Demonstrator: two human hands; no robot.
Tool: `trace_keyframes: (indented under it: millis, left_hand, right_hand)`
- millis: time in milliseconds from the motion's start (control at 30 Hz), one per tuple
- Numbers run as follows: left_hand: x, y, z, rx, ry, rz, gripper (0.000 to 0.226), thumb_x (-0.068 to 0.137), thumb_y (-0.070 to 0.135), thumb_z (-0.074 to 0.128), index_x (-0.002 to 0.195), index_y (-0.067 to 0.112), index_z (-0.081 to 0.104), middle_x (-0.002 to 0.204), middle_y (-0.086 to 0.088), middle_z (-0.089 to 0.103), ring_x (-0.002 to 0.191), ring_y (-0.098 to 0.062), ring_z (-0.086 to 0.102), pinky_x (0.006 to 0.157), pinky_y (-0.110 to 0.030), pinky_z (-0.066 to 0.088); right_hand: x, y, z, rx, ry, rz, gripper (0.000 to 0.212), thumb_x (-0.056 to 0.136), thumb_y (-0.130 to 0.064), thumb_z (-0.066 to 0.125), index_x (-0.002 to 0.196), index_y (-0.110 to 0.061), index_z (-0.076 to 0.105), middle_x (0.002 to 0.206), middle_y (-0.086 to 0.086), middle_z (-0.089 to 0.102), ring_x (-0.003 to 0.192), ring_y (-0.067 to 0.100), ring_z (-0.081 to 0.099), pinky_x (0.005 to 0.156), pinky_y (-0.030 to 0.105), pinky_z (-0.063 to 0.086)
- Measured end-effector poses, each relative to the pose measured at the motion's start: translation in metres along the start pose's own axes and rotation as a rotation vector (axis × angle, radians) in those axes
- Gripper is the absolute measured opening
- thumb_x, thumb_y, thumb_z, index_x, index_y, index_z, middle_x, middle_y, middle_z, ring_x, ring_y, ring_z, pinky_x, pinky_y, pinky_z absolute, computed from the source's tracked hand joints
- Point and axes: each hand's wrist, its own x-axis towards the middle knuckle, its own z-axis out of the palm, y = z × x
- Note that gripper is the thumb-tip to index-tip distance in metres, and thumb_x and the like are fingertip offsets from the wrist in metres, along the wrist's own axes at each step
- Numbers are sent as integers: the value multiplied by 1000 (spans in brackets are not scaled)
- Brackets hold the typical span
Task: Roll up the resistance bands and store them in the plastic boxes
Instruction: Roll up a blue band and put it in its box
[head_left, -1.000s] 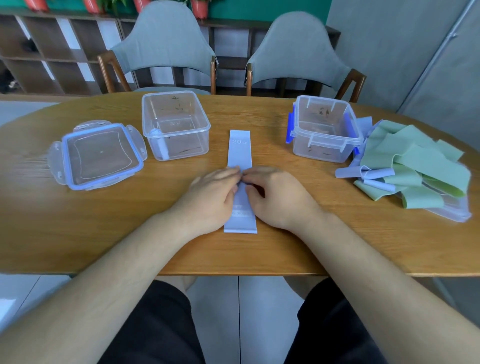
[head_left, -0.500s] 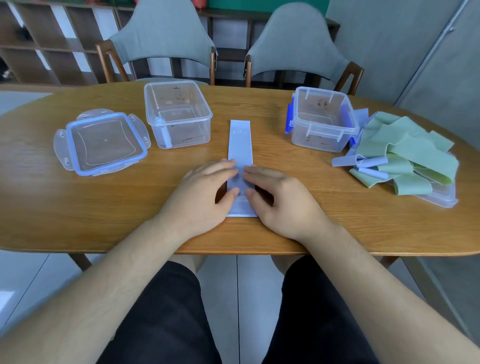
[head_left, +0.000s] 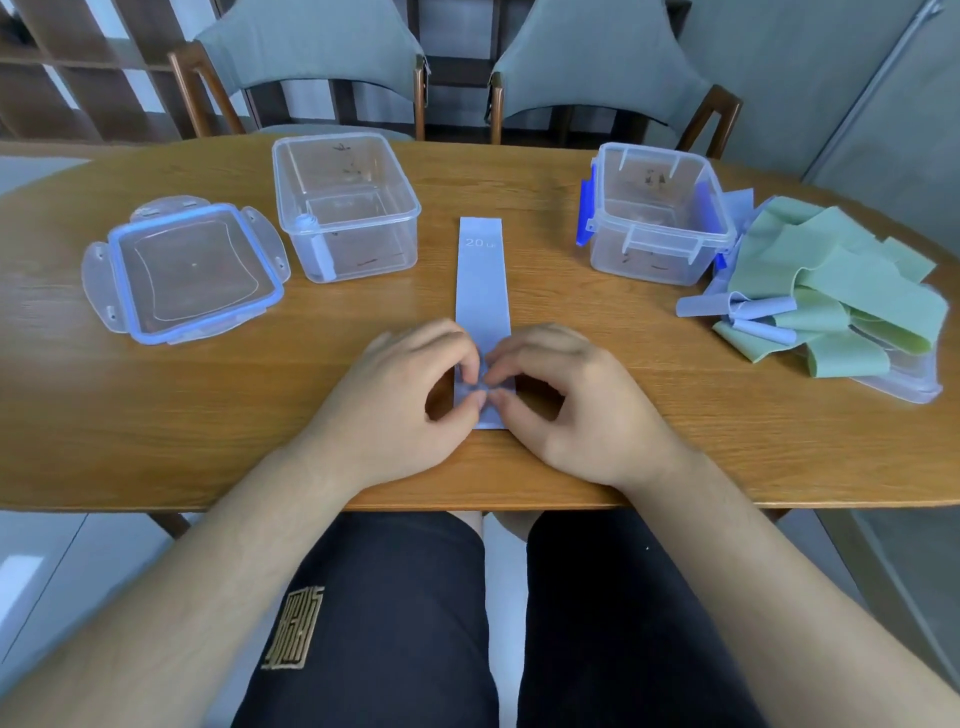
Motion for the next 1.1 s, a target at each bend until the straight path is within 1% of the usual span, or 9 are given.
trace_keyframes:
  millis: [133,233,300,467,600,733,933,1033,1100]
  left_hand:
    - [-1,-1,1,4,-72,0,15,88,37,58,85,25,49,104,12,55,102,-14,56,91,-41,44]
    - [-7,-4,-2,-59,-126,-33,15,91,35,63,88,26,51,115,14,54,112,-8,53,100,-40,41]
    - [-10,-5,-7,-135,-167,-65,16,90,36,66,86,28,52,121,16,53,119,-2,49,105,-37,37]
    - [-10,-3,-9,-193,-189,-107,19,86,38,73,83,30,56,127,18,54,124,-3,49,110,-37,35]
    - [-9,-3,-10,-216,-178,-134,15,93,30,68,82,25,59,126,19,56,124,0,49,109,-27,34]
    - [-8,-1,-9,-211,-165,-137,14,93,26,67,82,23,59,125,19,57,122,0,50,103,-16,33]
    - [-9,0,-9,-155,-143,-101,14,93,28,64,88,28,51,119,17,56,121,0,48,104,-31,36]
    - [-12,1,-7,-77,-111,-50,11,95,29,62,88,27,53,117,17,52,116,-4,48,102,-35,37]
    - [-14,2,-5,-9,-76,-4,11,96,28,62,88,23,56,107,14,50,106,-9,46,95,-39,39]
  right_hand:
    - [-4,-1,-2,14,-59,-2,3,87,-14,70,90,-13,69,100,-4,70,100,13,65,93,33,48]
    - [-17,-4,-6,60,-109,29,5,90,-15,70,90,-11,66,111,1,71,122,8,59,105,24,43]
    - [-22,-6,-8,84,-151,29,8,90,-15,71,90,-12,64,116,2,70,131,3,52,111,23,38]
    - [-18,-2,-8,101,-181,88,7,92,-22,69,89,-17,66,128,-5,64,130,1,51,108,36,42]
    - [-17,0,-6,111,-176,142,10,93,-31,64,90,-22,66,126,-12,62,125,3,54,104,44,43]
    - [-13,1,-8,139,-173,157,6,93,-28,65,92,-22,65,122,-13,63,122,5,56,104,43,43]
    - [-14,1,-5,66,-174,122,4,95,-32,60,95,-28,61,127,-16,59,125,7,53,102,47,43]
    - [-16,-2,-4,-15,-149,57,4,96,-23,62,95,-20,64,128,-8,61,125,11,52,104,39,42]
    - [-17,-6,-4,-85,-126,6,7,96,-19,63,95,-14,67,126,-3,61,122,16,50,104,31,41]
